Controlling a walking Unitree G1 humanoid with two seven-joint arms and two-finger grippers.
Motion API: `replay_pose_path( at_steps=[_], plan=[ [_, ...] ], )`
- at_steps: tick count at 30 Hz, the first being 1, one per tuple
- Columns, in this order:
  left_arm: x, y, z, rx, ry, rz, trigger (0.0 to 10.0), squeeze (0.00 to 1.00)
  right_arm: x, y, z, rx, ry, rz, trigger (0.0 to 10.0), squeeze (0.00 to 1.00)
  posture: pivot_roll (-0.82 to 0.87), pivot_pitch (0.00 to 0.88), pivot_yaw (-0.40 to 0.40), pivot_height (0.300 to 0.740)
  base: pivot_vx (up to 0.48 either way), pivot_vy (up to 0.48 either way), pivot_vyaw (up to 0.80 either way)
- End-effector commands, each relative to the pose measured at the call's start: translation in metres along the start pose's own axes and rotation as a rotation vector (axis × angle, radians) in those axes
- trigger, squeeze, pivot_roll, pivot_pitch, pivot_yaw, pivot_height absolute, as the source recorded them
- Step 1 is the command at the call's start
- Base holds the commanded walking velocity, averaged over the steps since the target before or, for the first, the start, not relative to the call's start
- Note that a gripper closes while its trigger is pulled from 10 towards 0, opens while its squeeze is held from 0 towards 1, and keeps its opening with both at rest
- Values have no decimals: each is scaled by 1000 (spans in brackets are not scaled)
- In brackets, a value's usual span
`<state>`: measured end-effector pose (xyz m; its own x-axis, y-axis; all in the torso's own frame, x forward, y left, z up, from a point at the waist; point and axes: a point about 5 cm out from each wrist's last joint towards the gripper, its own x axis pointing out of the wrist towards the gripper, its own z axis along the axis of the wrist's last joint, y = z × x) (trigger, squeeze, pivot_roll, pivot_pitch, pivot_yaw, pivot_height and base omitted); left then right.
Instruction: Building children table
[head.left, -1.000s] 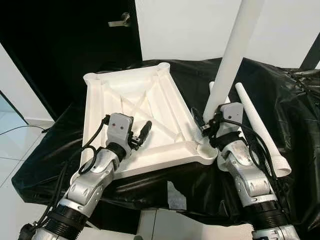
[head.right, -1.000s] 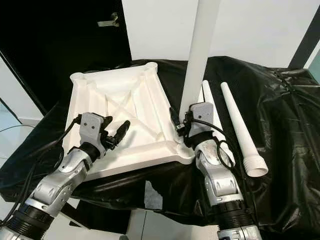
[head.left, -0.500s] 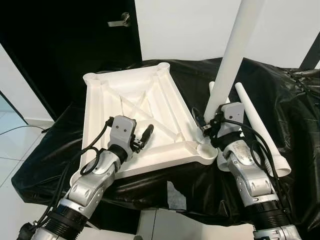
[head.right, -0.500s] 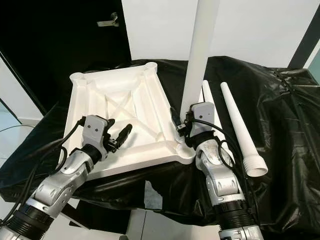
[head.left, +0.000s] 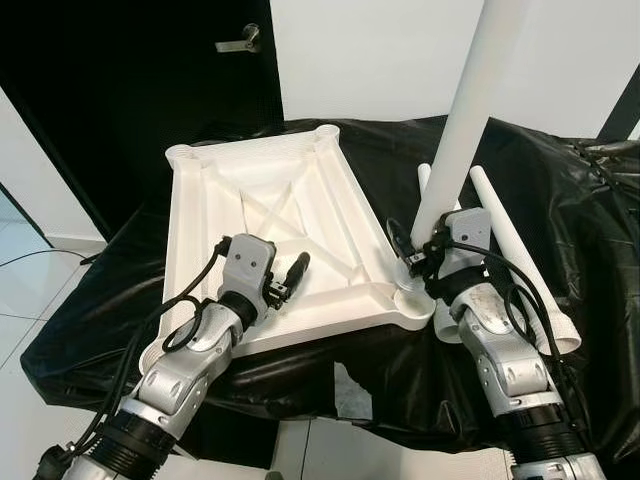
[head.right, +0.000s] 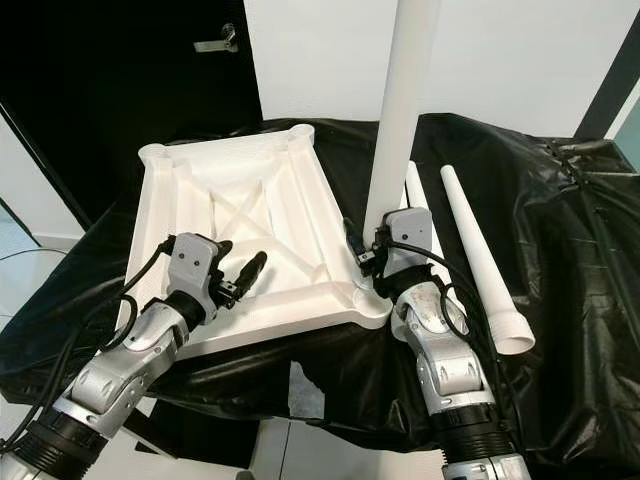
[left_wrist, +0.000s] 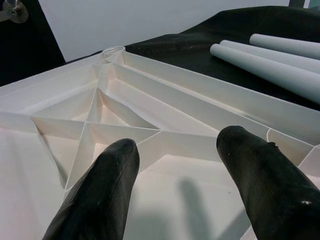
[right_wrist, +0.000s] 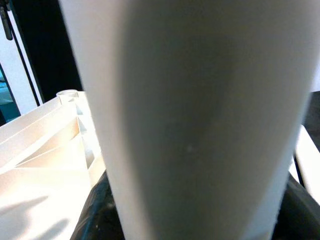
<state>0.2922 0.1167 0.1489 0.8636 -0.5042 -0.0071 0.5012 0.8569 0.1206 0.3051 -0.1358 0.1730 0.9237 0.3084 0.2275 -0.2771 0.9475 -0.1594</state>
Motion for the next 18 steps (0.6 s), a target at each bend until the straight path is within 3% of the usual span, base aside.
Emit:
replay_pose_path(
  at_steps=[1,18],
  plan=[
    [-5,-14,-2,18,4,-294,10000,0,4,1,3,10,-12,12,10000,0,47,0,-3,740,0,0,0],
    [-5,-14,0,22,1,-281,10000,0,3,1,2,12,-9,29,10000,0,70,0,-37,740,0,0,0]
  ],
)
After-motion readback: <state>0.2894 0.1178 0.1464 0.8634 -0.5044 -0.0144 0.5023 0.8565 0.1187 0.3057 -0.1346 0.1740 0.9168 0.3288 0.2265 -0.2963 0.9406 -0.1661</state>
